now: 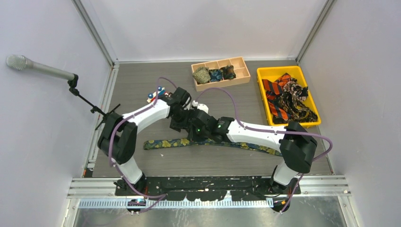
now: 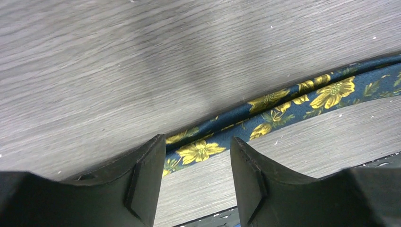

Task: Roll the ties
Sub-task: Flatten out the tie at the center of the board, then roll the tie at the center of the board.

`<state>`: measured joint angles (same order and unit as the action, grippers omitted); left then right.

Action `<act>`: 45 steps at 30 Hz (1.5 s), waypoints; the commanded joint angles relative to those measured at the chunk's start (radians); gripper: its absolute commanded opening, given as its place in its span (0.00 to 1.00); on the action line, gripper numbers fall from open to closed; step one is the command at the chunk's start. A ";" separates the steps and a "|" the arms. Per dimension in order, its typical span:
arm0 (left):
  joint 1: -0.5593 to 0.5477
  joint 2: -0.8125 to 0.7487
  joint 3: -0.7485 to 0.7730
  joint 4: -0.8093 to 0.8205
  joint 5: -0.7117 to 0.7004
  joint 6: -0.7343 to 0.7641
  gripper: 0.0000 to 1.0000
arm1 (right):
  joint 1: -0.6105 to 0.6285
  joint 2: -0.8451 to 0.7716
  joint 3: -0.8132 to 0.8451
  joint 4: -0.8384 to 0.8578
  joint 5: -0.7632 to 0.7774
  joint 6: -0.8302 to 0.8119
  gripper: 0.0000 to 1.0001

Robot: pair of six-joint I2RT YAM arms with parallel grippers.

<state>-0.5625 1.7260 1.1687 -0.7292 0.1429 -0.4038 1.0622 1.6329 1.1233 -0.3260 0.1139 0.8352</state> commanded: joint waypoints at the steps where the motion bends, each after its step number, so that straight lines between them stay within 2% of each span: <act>1: 0.011 -0.142 -0.002 -0.041 -0.107 -0.006 0.55 | -0.056 0.024 0.037 0.010 0.002 0.037 0.18; 9: 0.061 -0.407 -0.122 -0.043 -0.194 -0.050 0.53 | -0.170 0.108 -0.096 0.102 -0.048 0.036 0.16; 13: 0.071 -0.501 -0.179 -0.058 -0.212 -0.058 0.52 | -0.192 0.100 -0.184 0.127 -0.054 0.056 0.16; 20: 0.072 -0.577 -0.221 -0.056 -0.184 -0.080 0.50 | -0.211 0.004 -0.355 0.129 -0.031 0.076 0.16; 26: 0.072 -0.602 -0.243 -0.061 -0.188 -0.086 0.49 | -0.255 -0.169 -0.464 0.052 0.023 0.057 0.16; 33: 0.072 -0.647 -0.317 -0.022 -0.133 -0.179 0.44 | -0.292 -0.341 -0.439 -0.120 0.132 -0.023 0.17; 37: 0.069 -0.682 -0.344 -0.038 -0.097 -0.226 0.35 | -0.295 -0.350 -0.370 -0.177 0.129 -0.061 0.17; 45: 0.067 -0.724 -0.425 -0.034 -0.130 -0.243 0.28 | -0.295 -0.321 -0.295 -0.181 0.101 -0.104 0.18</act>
<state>-0.4957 1.0046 0.7757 -0.7826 0.0135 -0.6235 0.7692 1.3064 0.7700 -0.4938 0.2081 0.7662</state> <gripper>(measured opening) 0.290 0.174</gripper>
